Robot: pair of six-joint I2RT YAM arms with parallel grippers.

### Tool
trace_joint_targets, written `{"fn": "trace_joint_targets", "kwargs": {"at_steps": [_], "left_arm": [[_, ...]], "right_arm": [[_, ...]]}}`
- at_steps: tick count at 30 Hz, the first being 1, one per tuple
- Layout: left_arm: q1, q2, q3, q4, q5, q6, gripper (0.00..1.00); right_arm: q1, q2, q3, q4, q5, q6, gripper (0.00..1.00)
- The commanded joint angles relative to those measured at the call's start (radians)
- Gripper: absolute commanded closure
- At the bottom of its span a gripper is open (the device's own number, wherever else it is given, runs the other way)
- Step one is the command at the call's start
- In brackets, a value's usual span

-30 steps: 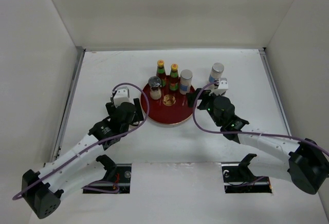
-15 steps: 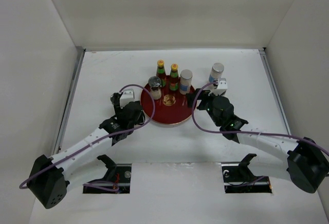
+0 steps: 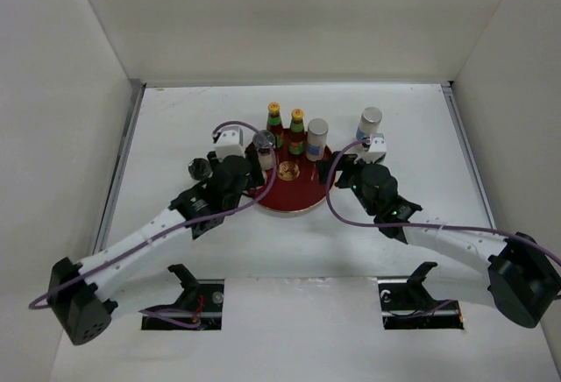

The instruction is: Organize the condiment bottles

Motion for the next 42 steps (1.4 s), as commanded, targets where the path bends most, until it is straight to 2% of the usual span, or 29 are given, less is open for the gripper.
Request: {"fn": "trace_joint_targets", "kwargs": {"at_steps": [1,5,10,15,17,20,24,30,32,35,37,42], "left_arm": [[-0.023,0.154,0.071,0.222,0.056,0.041,0.59],[-0.043,0.338,0.141,0.385,0.081,0.084,0.59],[-0.032,0.532,0.232,0.505,0.099,0.127,0.59],[-0.012,0.675,0.310,0.534,0.108,0.145,0.54],[-0.009,0.715,0.329,0.536,0.099,0.154,0.47],[-0.012,0.741,0.341,0.513,0.076,0.170,0.27],[-0.027,0.680,0.310,0.507,0.061,0.194,0.18],[-0.037,0.346,0.111,0.478,0.004,0.181,0.18],[-0.017,0.214,0.039,0.386,-0.063,0.156,0.18],[0.048,0.074,-0.015,0.148,-0.148,0.089,0.17],[0.113,0.003,-0.064,0.059,-0.154,0.053,0.16],[0.293,-0.022,-0.131,0.045,-0.044,0.046,0.14]], "right_arm": [[-0.012,-0.013,0.016,0.069,-0.009,0.016,0.00],[-0.014,-0.043,0.008,0.063,0.002,0.013,0.00],[-0.031,-0.039,0.007,0.049,0.003,0.029,0.00],[-0.045,-0.040,0.004,0.044,0.017,0.039,0.00],[-0.046,-0.048,0.001,0.043,0.017,0.041,0.00],[-0.062,-0.059,-0.005,0.035,0.042,0.041,0.00],[-0.071,-0.085,-0.010,0.020,0.055,0.052,0.00],[-0.077,-0.102,-0.025,0.031,0.075,0.062,0.00],[-0.077,-0.093,-0.024,0.032,0.071,0.062,0.00],[-0.071,-0.054,-0.009,0.034,0.054,0.064,0.00],[-0.071,-0.037,0.004,0.034,0.037,0.056,0.00],[-0.068,-0.018,0.008,0.040,0.025,0.052,0.00]]}}
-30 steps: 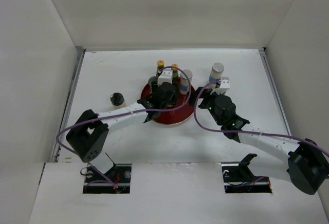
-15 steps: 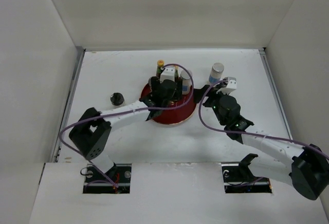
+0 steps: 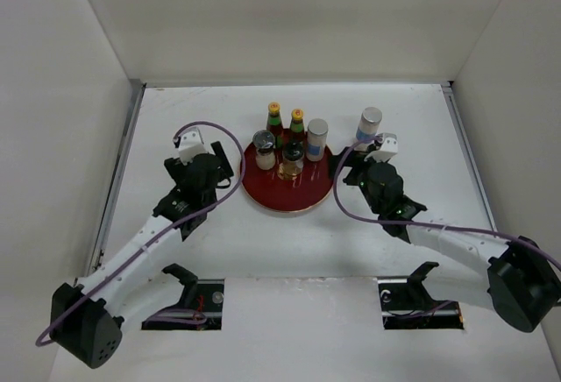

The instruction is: Organize the condiment bottles

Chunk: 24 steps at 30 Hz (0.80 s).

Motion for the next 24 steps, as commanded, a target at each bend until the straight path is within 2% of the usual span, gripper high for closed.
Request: {"fn": "trace_joint_targets", "kwargs": {"at_steps": [1,4,15,17,21,24], "left_arm": [[0.078,0.042,-0.041,-0.051,0.075,-0.033,0.14],[0.116,0.112,-0.050,0.006,0.093,-0.048,0.14],[0.178,0.312,-0.053,0.222,-0.012,-0.048,0.16],[0.181,0.336,-0.058,0.261,-0.022,-0.044,0.21],[0.164,0.317,-0.064,0.271,-0.042,-0.033,0.43],[0.117,0.228,-0.072,0.252,-0.087,-0.013,0.48]], "right_arm": [[0.006,0.007,0.037,0.047,-0.026,0.004,0.00],[0.015,0.018,0.042,0.052,-0.035,-0.006,0.00],[0.020,0.055,0.054,0.053,-0.057,-0.009,0.00],[0.023,0.050,0.054,0.053,-0.058,-0.009,0.00],[0.023,0.061,0.054,0.060,-0.061,-0.006,0.00],[0.027,0.058,0.056,0.061,-0.061,-0.010,0.00]]}}
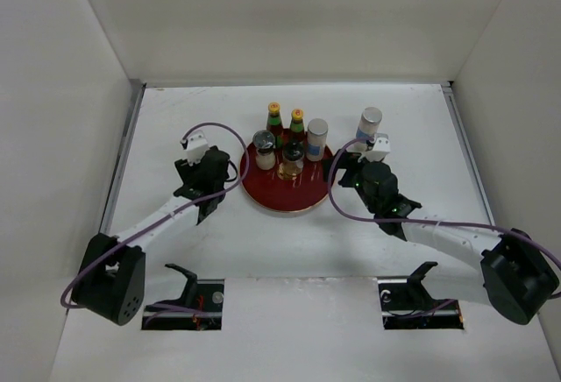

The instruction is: Organize the condiment bottles

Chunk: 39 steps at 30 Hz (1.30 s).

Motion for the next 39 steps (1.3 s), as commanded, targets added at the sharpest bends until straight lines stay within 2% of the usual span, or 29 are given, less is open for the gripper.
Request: {"fn": "trace_joint_targets", "kwargs": {"at_steps": [1,3,6,11,16,23,28,32,36,39], "left_arm": [[-0.058,-0.145,0.000,0.054,-0.084,0.032,0.48],[-0.114,-0.233,0.023,0.017,-0.092,0.048,0.50],[-0.215,-0.285,0.075,-0.037,-0.075,0.033,0.52],[-0.367,-0.162,0.141,-0.005,-0.032,-0.016,0.51],[-0.381,0.001,0.160,0.144,0.017,0.013,0.50],[-0.356,0.130,0.154,0.207,0.087,0.009,0.49],[-0.352,0.175,0.120,0.258,0.091,0.006,0.36],[-0.350,0.167,0.105,0.293,0.104,0.015,0.24],[-0.349,0.092,0.047,0.366,0.104,0.013,0.12],[-0.346,-0.007,-0.053,0.503,0.098,0.010,0.08]], "right_arm": [[0.012,0.003,0.041,0.058,-0.013,-0.003,0.00],[0.012,0.013,0.041,0.059,-0.014,0.002,0.00],[0.015,0.016,0.047,0.059,-0.014,-0.006,0.00],[0.015,0.014,0.042,0.064,-0.014,-0.006,0.00],[0.015,-0.033,0.027,0.067,0.001,-0.012,0.00],[0.015,-0.113,-0.002,0.082,0.039,-0.034,0.00],[0.011,-0.158,-0.019,0.084,0.097,-0.053,0.02],[-0.011,-0.135,-0.009,0.035,0.221,-0.075,0.04],[-0.043,-0.130,0.021,-0.042,0.344,-0.099,0.00],[-0.075,-0.100,0.060,-0.099,0.422,-0.132,0.00]]}}
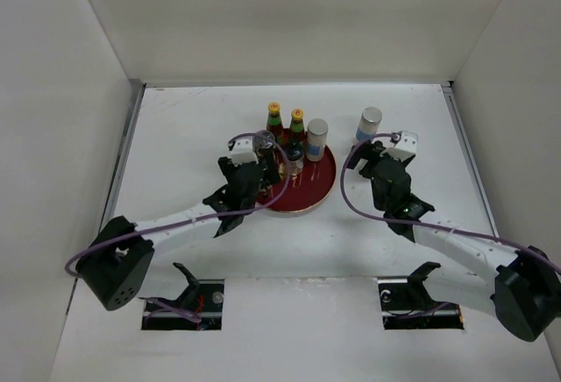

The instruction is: Organize the condiment bottles

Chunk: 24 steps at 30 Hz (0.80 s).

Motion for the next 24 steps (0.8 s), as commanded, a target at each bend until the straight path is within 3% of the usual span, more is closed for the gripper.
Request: {"fn": "trace_joint_targets", "kwargs": {"at_steps": [1,10,20,24], "left_arm": [[0.012,-0.143,-0.100,0.231,-0.004,-0.001,0.08],[0.062,-0.344,-0.323,0.487,-0.021,-0.033,0.13],[0.064,-0.306,-0.378,0.535,-0.009,-0.098,0.14],[0.071,-0.283,-0.378,0.543,-0.009,-0.101,0.15]], "right_arm": [[-0.035,0.040,0.079,-0.061,0.155,-0.052,0.00],[-0.145,0.212,0.169,-0.180,0.101,-0.045,0.00],[-0.191,0.357,0.269,-0.222,-0.010,-0.034,0.00],[-0.194,0.393,0.284,-0.232,-0.044,-0.014,0.09]]}}
